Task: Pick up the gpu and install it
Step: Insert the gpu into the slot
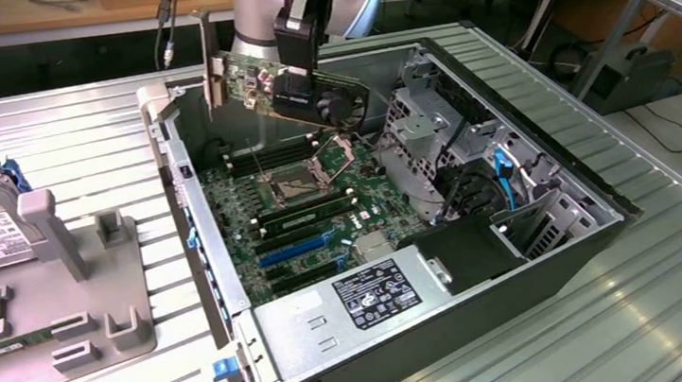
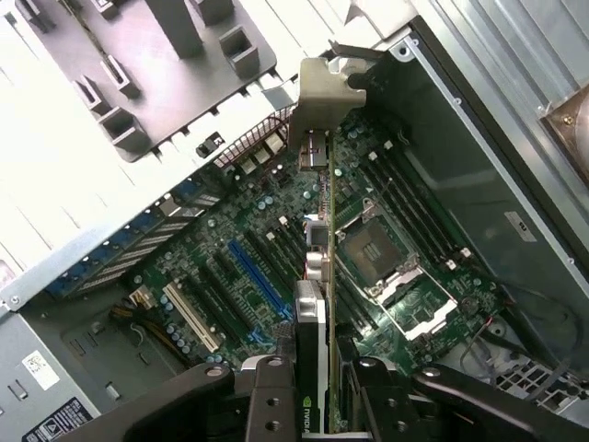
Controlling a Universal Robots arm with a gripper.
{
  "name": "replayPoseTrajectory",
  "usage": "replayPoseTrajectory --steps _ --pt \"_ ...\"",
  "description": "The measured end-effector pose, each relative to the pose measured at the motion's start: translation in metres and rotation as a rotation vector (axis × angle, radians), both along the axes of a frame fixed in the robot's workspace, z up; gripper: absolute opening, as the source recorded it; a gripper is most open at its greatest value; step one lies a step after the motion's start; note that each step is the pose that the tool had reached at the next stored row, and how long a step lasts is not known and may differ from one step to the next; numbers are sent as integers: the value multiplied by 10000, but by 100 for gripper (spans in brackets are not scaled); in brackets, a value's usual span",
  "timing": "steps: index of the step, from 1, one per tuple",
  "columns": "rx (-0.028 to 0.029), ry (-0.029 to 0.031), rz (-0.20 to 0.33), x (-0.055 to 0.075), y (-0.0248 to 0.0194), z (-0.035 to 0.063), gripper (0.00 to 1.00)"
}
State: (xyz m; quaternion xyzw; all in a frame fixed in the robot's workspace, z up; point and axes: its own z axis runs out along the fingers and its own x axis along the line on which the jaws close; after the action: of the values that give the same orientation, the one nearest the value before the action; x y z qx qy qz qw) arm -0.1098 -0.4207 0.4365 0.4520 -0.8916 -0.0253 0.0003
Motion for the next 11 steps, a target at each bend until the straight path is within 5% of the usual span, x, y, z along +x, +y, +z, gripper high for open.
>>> replayPoseTrajectory --steps 11 --pt "0 0 884 69 0 0 27"
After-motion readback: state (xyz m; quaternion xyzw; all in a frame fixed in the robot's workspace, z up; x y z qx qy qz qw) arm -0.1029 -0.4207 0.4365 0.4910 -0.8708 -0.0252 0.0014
